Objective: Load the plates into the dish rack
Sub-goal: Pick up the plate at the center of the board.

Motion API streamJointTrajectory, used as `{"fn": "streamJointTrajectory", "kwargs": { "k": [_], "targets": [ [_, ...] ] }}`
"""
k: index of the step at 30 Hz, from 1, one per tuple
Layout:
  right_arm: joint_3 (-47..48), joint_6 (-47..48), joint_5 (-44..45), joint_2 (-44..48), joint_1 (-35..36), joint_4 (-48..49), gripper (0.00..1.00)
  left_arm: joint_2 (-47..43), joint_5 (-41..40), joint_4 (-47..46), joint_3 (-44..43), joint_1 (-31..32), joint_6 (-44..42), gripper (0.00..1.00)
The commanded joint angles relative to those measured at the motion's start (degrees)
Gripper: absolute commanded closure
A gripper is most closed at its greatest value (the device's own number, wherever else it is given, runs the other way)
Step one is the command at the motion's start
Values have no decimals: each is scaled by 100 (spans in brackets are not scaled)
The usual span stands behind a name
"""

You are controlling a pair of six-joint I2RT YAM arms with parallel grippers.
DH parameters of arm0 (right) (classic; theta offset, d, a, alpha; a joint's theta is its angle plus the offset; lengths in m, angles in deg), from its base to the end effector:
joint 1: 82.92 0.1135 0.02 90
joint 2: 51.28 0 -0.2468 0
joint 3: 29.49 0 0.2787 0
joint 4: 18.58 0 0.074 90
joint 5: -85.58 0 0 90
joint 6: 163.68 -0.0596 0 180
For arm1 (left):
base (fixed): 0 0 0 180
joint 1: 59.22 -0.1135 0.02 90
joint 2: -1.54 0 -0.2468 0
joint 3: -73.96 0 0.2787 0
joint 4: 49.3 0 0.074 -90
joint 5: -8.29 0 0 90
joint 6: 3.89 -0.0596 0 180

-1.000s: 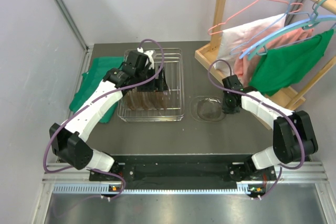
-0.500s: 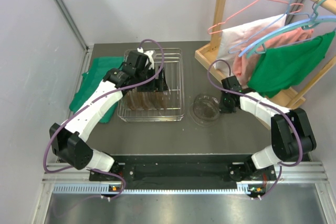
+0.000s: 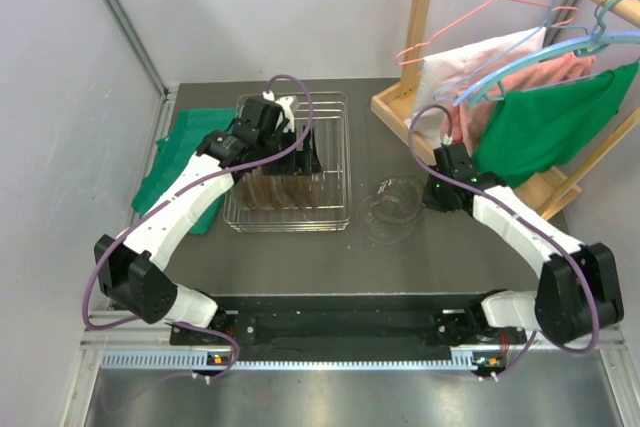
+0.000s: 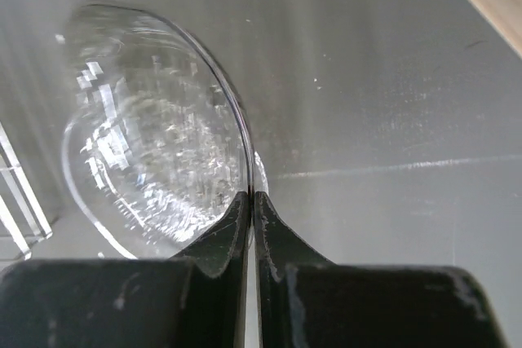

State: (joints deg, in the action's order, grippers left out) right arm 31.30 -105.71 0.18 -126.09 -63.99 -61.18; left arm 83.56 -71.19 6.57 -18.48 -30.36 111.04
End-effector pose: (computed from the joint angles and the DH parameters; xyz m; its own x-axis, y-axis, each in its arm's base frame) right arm 0.2845 0.0925 0.1728 -0.8190 0.2780 -0.5020 0.1802 0.9551 0.2350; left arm 0.3038 -0.1798 0.3138 -0.8133 -0.0250 -0.5813 0.2690 0.8698 -0.4137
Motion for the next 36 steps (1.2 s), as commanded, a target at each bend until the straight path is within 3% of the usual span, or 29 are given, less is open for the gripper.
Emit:
{"fn": "streamJointTrajectory", "kwargs": {
  "k": [1, 13, 24, 36],
  "targets": [
    [51, -110, 58, 554, -39, -208, 100, -10, 230, -336, -94, -30, -32, 16],
    [402, -110, 85, 1476, -39, -691, 100, 69, 494, -486, -138, -21, 38, 14],
    [771, -321, -758, 2198, -22, -551, 100, 192, 1057, -890, -33, -21, 196, 14],
    [710, -717, -1365, 2058, 488, 160, 100, 315, 2199, -2506, 670, 58, 1172, 12]
  ]
}}
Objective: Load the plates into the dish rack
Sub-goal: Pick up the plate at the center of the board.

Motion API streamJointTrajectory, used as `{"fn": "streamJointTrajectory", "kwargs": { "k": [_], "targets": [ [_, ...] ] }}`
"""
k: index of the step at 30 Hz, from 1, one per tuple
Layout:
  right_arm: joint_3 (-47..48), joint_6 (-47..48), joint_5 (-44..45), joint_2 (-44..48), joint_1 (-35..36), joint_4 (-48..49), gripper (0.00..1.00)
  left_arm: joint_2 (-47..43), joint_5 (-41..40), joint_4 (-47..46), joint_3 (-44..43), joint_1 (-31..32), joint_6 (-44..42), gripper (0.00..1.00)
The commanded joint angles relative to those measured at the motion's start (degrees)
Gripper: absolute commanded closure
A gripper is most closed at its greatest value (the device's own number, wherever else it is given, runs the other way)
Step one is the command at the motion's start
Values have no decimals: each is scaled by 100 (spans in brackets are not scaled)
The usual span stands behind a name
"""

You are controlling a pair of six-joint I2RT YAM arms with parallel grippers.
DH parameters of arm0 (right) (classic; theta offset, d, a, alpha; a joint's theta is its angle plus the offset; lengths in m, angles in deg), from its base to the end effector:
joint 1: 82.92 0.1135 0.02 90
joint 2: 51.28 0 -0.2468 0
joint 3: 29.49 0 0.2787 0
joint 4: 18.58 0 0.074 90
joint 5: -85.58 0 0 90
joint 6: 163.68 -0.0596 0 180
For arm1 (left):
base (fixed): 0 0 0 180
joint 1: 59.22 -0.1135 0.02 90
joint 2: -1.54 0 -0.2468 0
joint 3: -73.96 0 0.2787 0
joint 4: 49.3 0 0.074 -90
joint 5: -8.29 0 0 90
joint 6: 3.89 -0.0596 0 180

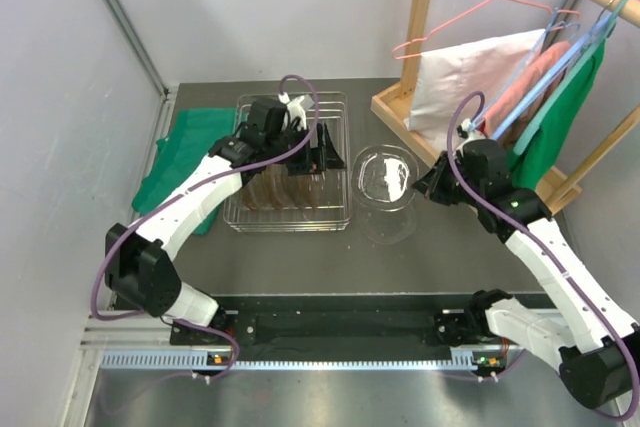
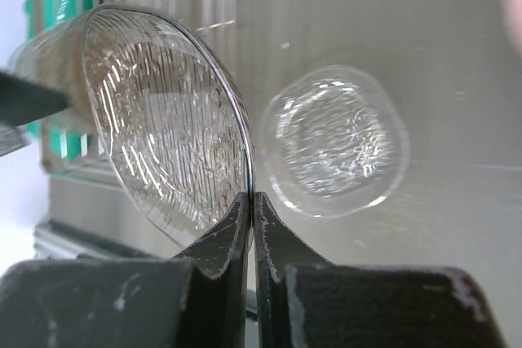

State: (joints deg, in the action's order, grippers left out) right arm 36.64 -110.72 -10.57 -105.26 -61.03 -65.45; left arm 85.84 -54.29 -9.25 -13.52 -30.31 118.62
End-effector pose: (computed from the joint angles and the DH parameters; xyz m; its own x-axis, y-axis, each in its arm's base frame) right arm 0.2360 0.1017 0.2959 -0.6944 0.3664 -0.6193 -0.0427 0.8381 0.5438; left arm 0.3152 -0.2055 0.2984 -0.8469 -0.0773 -0.5261 0.3516 0.6610 -0.6630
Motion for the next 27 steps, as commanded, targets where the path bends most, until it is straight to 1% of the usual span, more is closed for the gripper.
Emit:
{"fn": "streamJointTrajectory", "kwargs": {
  "k": [1, 9, 10, 13, 14, 16, 17, 19, 20, 21, 23, 24, 25, 26, 27],
  "targets": [
    [168, -260, -307, -43, 228, 648, 100, 122, 536, -1003, 183, 132, 492, 12],
    [159, -295, -378, -78, 333, 728, 100, 483, 686, -1899, 297, 466, 975, 14],
    [150, -295, -387, -78, 325, 728, 100, 509, 694, -1961, 306, 528, 1020, 18],
    [107, -295, -395, -87, 325, 737, 100, 553, 704, -2067, 333, 581, 1108, 34],
    [98, -295, -404, -87, 325, 745, 100, 527, 677, -2067, 350, 581, 1108, 45],
    [63, -295, -413, -96, 333, 737, 100, 466, 581, -2024, 394, 581, 1073, 53],
    [45, -304, -413, -104, 325, 745, 100, 404, 546, -1997, 377, 581, 1047, 65],
    [27, -278, -448, -113, 333, 754, 100, 334, 423, -1814, 333, 581, 942, 79],
    [27, -269, -448, -131, 325, 745, 100, 307, 370, -1725, 289, 590, 889, 93],
    [27, -225, -457, -166, 333, 702, 90, 290, 300, -1603, 245, 581, 793, 100],
    [54, -164, -440, -210, 325, 596, 75, 228, -15, -1217, 105, 581, 669, 100],
    [62, -111, -344, -219, 333, 500, 62, 202, -209, -1041, 35, 572, 512, 100],
    [62, -85, -273, -219, 333, 412, 57, 158, -437, -839, -131, 572, 415, 100],
    [62, -67, -212, -219, 325, 359, 51, 140, -961, -358, -220, 581, 327, 100],
    [62, 11, -115, -210, 333, 306, 43, 123, -1245, -119, -317, 572, 143, 100]
  ]
}}
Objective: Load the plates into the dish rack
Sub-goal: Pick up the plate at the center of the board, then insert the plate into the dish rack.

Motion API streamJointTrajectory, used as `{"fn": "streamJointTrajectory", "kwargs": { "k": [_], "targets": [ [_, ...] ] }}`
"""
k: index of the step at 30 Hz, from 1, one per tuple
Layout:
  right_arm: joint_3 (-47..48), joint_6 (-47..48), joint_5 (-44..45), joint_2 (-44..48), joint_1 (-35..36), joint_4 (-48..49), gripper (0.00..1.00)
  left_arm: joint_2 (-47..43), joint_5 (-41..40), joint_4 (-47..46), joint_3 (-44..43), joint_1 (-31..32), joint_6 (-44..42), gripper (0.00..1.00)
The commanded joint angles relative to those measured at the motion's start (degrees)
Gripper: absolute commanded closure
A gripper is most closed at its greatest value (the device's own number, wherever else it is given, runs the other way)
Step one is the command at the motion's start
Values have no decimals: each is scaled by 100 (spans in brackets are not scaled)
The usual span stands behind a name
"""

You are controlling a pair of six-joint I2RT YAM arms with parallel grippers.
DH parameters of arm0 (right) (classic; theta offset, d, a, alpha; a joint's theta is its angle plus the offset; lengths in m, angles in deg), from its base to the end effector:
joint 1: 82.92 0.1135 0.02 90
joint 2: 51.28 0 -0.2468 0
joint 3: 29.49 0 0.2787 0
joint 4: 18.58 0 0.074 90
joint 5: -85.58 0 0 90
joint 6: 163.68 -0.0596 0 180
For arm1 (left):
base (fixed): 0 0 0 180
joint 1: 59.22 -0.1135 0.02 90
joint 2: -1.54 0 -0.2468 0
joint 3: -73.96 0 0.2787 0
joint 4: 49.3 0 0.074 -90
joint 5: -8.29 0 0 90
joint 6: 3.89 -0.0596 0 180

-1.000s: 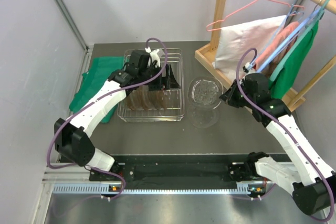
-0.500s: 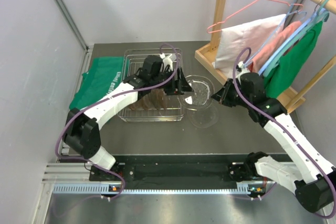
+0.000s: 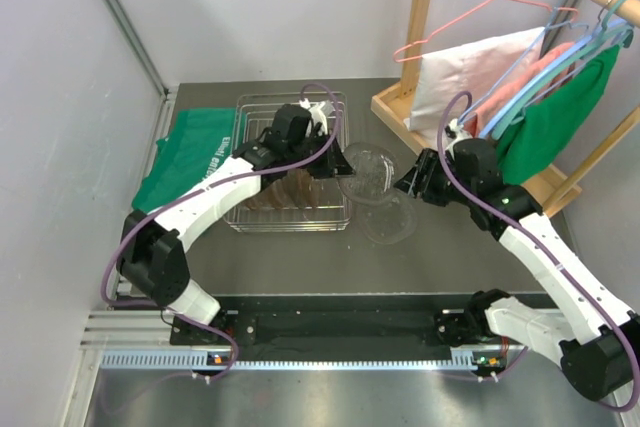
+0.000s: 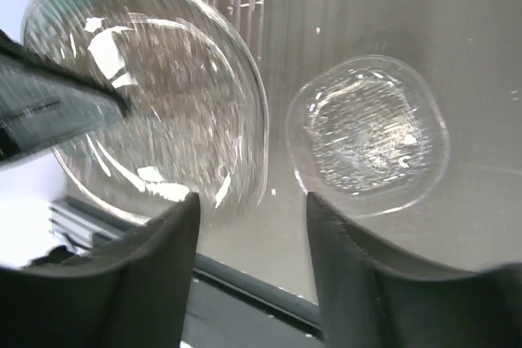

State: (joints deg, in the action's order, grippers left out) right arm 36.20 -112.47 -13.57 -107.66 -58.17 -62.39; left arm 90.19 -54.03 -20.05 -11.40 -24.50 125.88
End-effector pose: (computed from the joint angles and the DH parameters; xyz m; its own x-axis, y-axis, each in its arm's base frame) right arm 0.2393 0.1207 0.2889 -0.7344 0.3425 -0.5859 -0.0927 0.8046 0.5865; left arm 0.3124 -0.2502 0.2760 -0.8684 -0.0875 -0.4881 0.3523 0.5840 -0.7313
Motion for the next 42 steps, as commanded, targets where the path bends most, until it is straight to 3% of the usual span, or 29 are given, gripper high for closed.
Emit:
{"fn": "streamJointTrajectory", "kwargs": {
  "k": [1, 6, 16, 42],
  "targets": [
    [115, 213, 229, 31, 38, -113, 42, -338, -1552, 1233, -739, -9, -663, 100],
    [89, 354, 440, 4, 47, -325, 39, -339, -3510, 2499, -1276, -9, -1041, 100],
    [80, 433, 493, -154, 47, -413, 39, 48, -5034, 3318, -1725, -9, -1085, 100],
    [220, 521, 475, -453, 47, -457, 39, 839, -5466, 3556, -2112, 114, -725, 100]
  ]
}}
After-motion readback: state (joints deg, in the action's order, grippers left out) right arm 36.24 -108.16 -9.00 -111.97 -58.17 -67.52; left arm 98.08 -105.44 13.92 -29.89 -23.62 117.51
